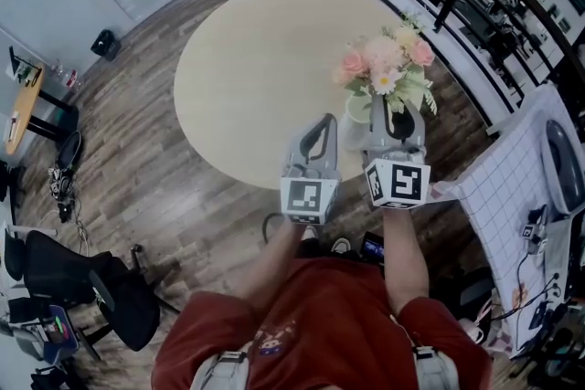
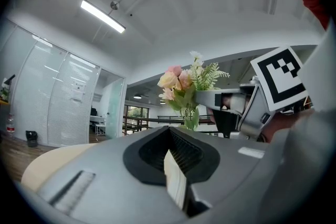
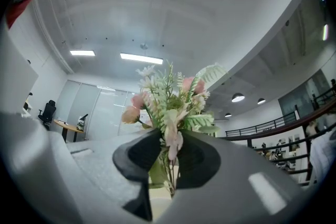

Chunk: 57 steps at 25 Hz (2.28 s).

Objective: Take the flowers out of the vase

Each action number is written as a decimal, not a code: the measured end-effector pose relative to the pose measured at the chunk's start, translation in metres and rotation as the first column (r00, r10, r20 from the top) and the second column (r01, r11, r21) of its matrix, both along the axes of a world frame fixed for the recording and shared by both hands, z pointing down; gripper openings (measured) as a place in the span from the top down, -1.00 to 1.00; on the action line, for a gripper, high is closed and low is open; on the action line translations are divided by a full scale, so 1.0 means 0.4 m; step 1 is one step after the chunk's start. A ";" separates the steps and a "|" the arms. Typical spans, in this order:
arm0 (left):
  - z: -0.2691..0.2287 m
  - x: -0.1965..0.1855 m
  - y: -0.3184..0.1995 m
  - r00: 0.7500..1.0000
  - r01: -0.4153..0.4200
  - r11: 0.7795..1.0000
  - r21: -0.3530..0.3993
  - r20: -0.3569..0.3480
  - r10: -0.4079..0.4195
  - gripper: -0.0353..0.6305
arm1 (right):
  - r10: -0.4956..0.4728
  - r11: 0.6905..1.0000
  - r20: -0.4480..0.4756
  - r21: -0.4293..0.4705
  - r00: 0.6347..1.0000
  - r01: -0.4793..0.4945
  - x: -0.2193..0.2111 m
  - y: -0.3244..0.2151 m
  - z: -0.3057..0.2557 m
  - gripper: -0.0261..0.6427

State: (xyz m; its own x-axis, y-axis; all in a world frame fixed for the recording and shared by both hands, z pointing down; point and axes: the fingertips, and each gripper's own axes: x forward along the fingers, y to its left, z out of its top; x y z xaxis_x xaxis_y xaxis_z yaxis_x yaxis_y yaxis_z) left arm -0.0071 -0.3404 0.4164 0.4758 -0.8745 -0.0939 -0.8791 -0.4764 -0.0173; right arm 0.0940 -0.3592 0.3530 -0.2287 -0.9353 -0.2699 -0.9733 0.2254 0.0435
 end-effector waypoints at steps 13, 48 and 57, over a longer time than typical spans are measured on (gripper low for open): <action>-0.008 0.007 0.000 1.000 -0.004 1.000 0.012 -0.002 0.004 0.88 | -0.009 0.991 0.067 0.136 0.998 0.000 0.025 0.067 -0.152 0.68; -0.033 0.096 0.007 0.996 -0.084 0.996 0.037 -0.018 0.084 0.88 | 0.196 0.974 0.014 0.116 0.980 -0.197 0.188 0.148 -0.114 0.69; -0.022 0.120 0.010 0.995 -0.100 0.994 0.040 -0.007 0.101 0.88 | 0.218 0.976 0.001 0.003 0.976 -0.218 0.208 0.125 0.007 0.70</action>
